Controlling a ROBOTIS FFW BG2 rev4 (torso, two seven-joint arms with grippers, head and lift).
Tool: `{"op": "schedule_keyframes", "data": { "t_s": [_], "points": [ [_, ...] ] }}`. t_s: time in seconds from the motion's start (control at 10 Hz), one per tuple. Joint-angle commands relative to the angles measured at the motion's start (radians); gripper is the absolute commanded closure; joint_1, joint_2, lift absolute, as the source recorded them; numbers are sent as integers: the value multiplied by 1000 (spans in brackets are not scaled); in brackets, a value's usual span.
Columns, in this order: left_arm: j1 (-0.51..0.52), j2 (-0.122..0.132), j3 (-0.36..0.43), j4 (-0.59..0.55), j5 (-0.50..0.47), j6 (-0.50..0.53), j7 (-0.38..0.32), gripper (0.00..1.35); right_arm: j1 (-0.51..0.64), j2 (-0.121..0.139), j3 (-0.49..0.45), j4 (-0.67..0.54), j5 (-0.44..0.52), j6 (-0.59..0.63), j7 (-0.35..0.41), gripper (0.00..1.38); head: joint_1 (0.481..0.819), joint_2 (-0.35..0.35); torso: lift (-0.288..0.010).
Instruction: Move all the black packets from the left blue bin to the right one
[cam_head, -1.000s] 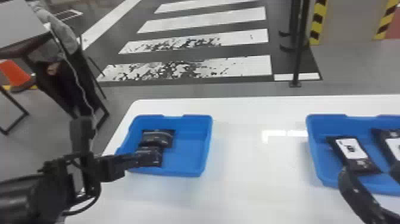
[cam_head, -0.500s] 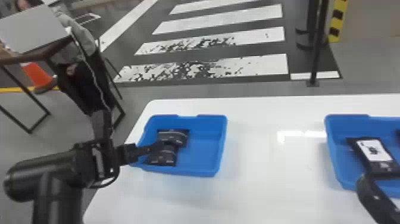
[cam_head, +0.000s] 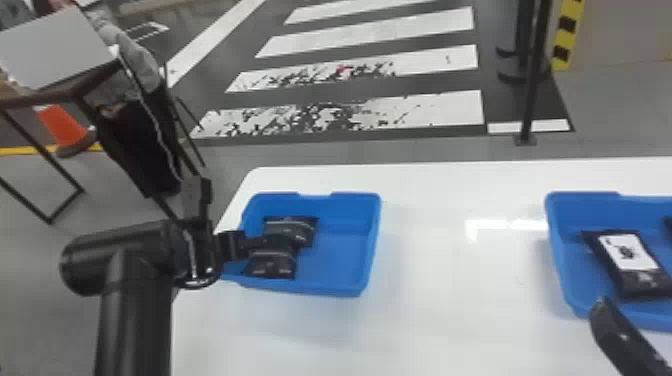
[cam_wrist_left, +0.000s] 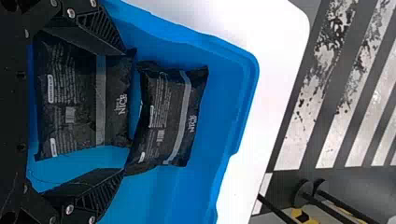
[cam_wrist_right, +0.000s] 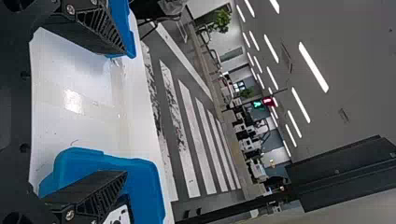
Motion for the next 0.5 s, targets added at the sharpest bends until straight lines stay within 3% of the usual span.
{"op": "schedule_keyframes", "data": {
  "t_s": [0.0,0.1,0.3,0.4],
  "points": [
    [-26,1,-22,47,3,18,0,208,-3,0,1,6,-10,5,0,110,695,350,-140],
    [-30,1,-28,52,11,55,0,395,-1,0,1,6,-12,7,0,110,695,350,-140],
    [-21,14,-52,52,39,87,-5,1012,-1,0,1,11,-22,14,0,110,695,350,-140],
    [-13,19,-62,50,31,70,-11,1223,2,-2,1,11,-28,14,0,110,695,350,-140]
  ]
}}
